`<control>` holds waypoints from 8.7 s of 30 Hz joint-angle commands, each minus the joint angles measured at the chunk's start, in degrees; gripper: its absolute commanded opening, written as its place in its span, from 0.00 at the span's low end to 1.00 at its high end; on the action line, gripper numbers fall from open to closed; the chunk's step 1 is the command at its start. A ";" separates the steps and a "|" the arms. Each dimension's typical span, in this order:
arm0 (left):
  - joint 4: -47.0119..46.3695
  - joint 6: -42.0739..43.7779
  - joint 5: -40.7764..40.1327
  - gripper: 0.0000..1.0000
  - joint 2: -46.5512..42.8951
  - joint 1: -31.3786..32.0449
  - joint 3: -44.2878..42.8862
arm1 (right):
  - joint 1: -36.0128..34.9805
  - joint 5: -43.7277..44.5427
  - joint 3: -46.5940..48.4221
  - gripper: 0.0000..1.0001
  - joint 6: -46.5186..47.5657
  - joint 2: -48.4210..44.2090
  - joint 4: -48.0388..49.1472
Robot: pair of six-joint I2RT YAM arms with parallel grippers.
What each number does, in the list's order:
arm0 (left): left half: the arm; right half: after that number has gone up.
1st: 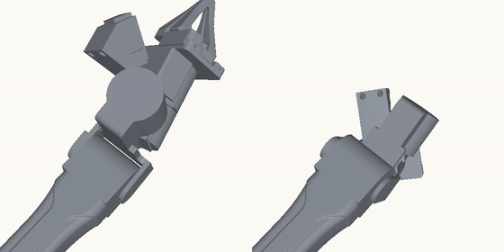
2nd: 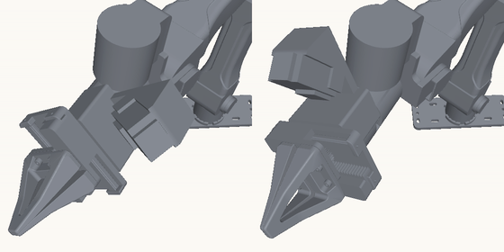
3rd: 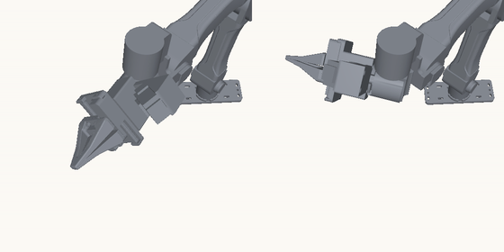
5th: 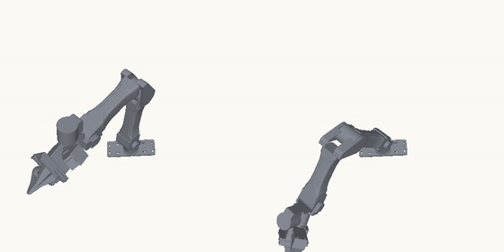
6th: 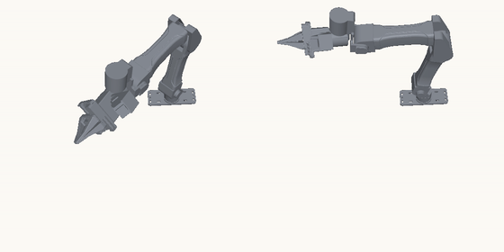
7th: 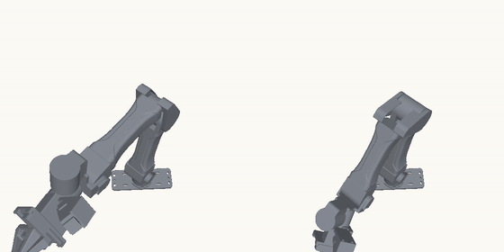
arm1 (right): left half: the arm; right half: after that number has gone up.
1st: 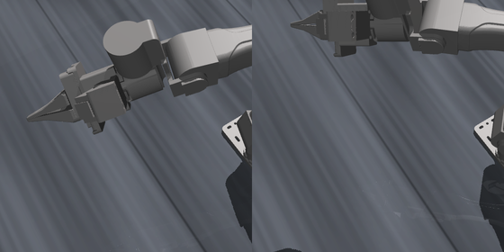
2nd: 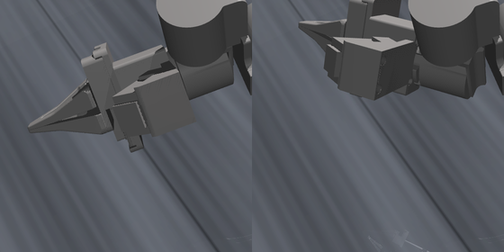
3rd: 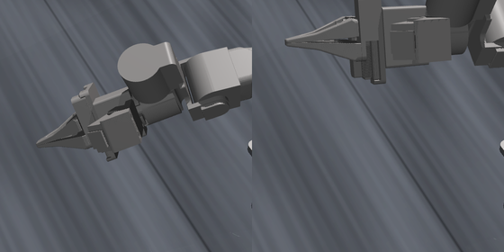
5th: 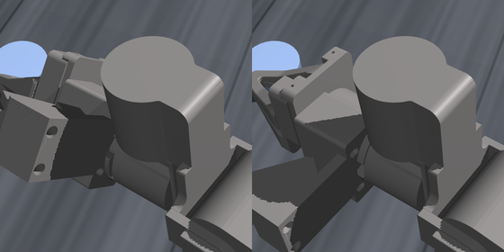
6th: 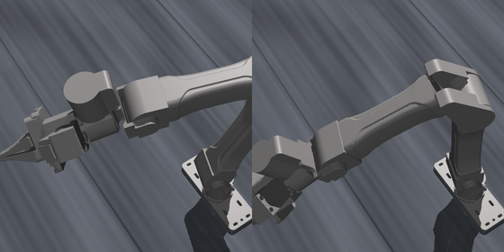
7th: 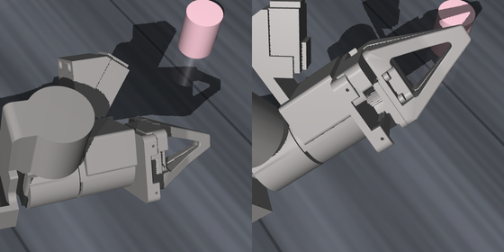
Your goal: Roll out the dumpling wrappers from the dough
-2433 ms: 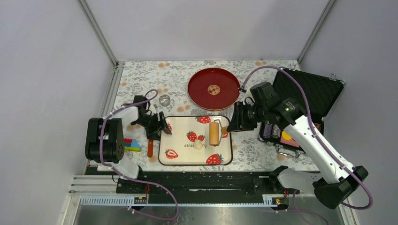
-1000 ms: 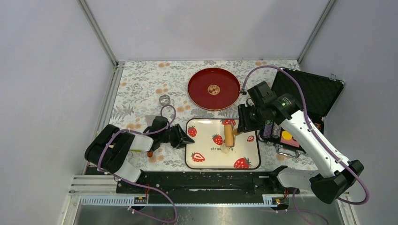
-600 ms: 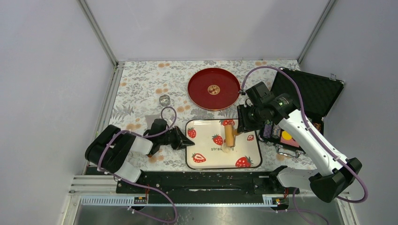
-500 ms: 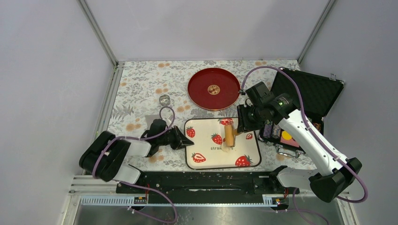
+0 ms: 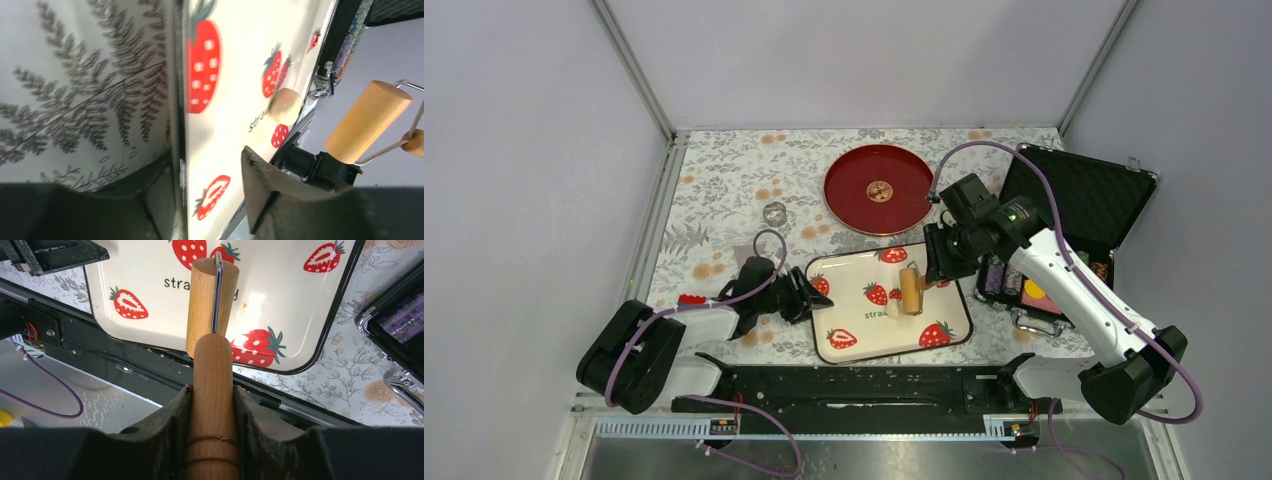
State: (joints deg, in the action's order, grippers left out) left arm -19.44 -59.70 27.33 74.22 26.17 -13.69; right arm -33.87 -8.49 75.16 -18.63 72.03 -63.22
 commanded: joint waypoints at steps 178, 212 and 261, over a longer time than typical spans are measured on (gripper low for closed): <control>14.26 9.25 -6.32 0.00 0.05 -0.77 -8.46 | -17.06 13.71 3.87 0.00 1.00 14.86 2.78; 13.90 9.17 -6.15 0.00 0.12 -0.97 -8.21 | -19.53 10.02 2.52 0.00 -0.71 16.42 5.56; 13.51 9.08 -5.95 0.00 0.23 -1.06 -8.11 | -24.12 5.20 3.83 0.00 -3.70 20.48 8.60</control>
State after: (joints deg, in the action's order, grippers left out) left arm -2.63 -49.82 20.18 74.13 25.43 -21.89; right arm -55.44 8.08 77.80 -19.11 90.37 -60.62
